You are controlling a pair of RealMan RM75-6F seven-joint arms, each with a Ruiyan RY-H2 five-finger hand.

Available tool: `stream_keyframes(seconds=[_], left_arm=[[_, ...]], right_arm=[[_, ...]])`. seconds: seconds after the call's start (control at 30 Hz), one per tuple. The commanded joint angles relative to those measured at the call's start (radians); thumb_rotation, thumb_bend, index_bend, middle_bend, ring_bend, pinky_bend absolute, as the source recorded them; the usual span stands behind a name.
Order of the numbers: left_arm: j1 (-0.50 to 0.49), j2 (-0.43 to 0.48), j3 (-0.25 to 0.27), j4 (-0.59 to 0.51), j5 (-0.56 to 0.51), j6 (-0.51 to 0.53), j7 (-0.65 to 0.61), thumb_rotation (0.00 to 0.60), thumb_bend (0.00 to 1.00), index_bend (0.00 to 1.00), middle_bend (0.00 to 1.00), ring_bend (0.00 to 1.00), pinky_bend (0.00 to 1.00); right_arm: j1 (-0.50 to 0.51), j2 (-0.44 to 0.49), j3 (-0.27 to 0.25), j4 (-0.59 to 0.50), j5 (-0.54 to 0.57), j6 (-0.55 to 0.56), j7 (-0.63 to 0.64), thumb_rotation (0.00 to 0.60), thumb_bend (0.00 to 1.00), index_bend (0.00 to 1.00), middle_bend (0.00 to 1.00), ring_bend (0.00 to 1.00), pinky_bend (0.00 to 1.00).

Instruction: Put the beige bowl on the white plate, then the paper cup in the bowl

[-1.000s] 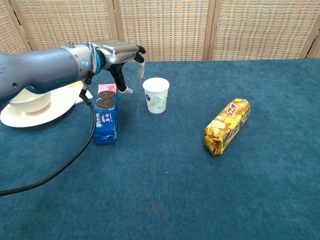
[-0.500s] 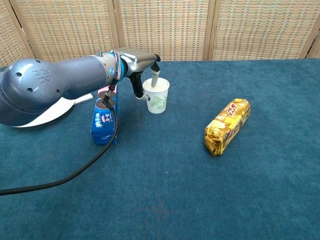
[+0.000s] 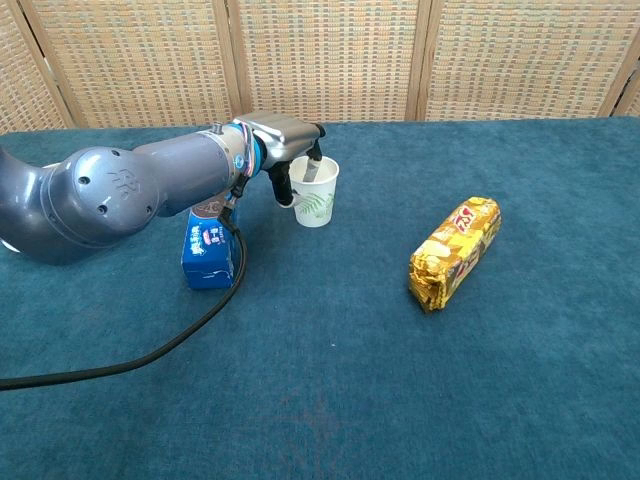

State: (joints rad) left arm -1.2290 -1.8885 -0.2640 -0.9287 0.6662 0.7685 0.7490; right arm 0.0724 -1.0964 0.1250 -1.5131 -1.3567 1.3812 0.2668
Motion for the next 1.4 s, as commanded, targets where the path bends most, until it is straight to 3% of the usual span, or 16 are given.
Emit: stream_keyframes(seconds=[0.03, 0.5, 0.8, 1.0, 1.2, 1.4], left_arm=[[0.005, -0.001, 0.002, 0.004, 0.006, 0.003, -0.006, 0.600, 0.37, 0.56, 0.00, 0.00, 0.00], [0.058, 0.079, -0.001, -0.094, 0.027, 0.057, -0.026, 0.600, 0.37, 0.64, 0.00, 0.00, 0.00], [0.158, 0.327, 0.010, -0.370, 0.018, 0.152, -0.019, 0.600, 0.37, 0.64, 0.00, 0.00, 0.00], [0.237, 0.471, 0.029, -0.491, 0.011, 0.200, -0.049, 0.600, 0.37, 0.64, 0.00, 0.00, 0.00], [0.342, 0.606, 0.075, -0.560, 0.012, 0.226, -0.116, 0.600, 0.37, 0.64, 0.00, 0.00, 0.00], [0.437, 0.684, 0.140, -0.556, 0.017, 0.198, -0.195, 0.600, 0.37, 0.64, 0.00, 0.00, 0.00]], right_arm=[[0.000, 0.000, 0.000, -0.001, -0.002, 0.001, -0.001, 0.600, 0.14, 0.00, 0.00, 0.00, 0.00], [-0.008, 0.007, -0.003, -0.017, -0.019, 0.023, -0.009, 0.600, 0.14, 0.00, 0.00, 0.00, 0.00], [-0.017, 0.016, -0.006, -0.034, -0.037, 0.048, -0.009, 0.600, 0.14, 0.00, 0.00, 0.00, 0.00], [-0.022, 0.021, -0.007, -0.046, -0.048, 0.063, -0.015, 0.600, 0.14, 0.00, 0.00, 0.00, 0.00], [-0.026, 0.024, -0.012, -0.064, -0.067, 0.081, -0.033, 0.600, 0.14, 0.00, 0.00, 0.00, 0.00], [-0.027, 0.023, -0.020, -0.083, -0.088, 0.093, -0.064, 0.600, 0.14, 0.00, 0.00, 0.00, 0.00]])
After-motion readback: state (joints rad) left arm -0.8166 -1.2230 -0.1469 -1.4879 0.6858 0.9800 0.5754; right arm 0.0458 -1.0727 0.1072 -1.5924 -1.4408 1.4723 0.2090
